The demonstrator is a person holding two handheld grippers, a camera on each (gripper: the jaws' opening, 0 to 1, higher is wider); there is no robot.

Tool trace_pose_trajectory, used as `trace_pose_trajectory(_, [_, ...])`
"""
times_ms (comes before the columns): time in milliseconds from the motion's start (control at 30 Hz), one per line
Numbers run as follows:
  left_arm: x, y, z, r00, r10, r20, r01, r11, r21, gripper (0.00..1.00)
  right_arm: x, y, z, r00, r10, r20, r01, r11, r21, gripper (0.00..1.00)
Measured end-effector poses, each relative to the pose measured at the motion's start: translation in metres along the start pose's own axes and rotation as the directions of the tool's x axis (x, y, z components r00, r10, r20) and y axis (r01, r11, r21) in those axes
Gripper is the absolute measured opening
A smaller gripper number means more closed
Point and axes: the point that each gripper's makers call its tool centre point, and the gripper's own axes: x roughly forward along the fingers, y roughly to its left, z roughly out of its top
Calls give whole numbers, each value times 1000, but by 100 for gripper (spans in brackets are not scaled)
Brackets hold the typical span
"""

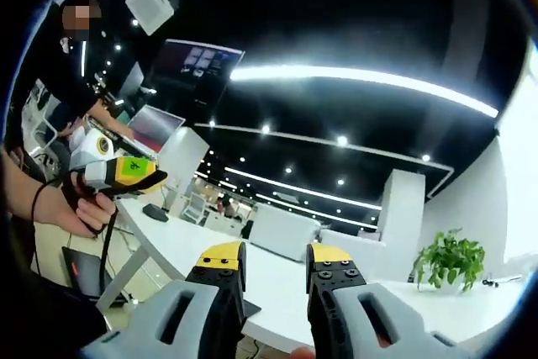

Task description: Clamp the fixed fixture on the desktop, loosen the retaining clip, secure it to the edge of the desk, and tighten the retaining clip.

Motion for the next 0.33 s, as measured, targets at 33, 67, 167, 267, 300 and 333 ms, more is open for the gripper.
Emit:
trace_pose_trajectory(33, [0,0,1,1000,-1,1,1,1000,1,12,0,-1,0,1000,-2,1,2,1000,-3,28])
trace_pose_trajectory(67, [1,0,2,1000,-2,1,2,1000,4,12,0,-2,1,1000,-6,3,6,1000,-6,28])
trace_pose_trajectory(167, [0,1,3,1000,1,2,-1,1000,9,12,-1,-3,-1,1000,-10,-1,10,1000,-7,28])
trace_pose_trajectory(267, [-1,1,3,1000,4,3,-4,1000,13,12,0,-1,-6,1000,-6,-13,5,1000,-23,28])
trace_pose_trajectory(300, [-1,1,3,1000,5,3,-5,1000,14,12,0,0,-6,1000,-5,-15,5,1000,-26,28])
trace_pose_trajectory(333, [-1,0,3,1000,5,2,-5,1000,15,12,-1,0,-6,1000,-5,-14,4,1000,-29,28])
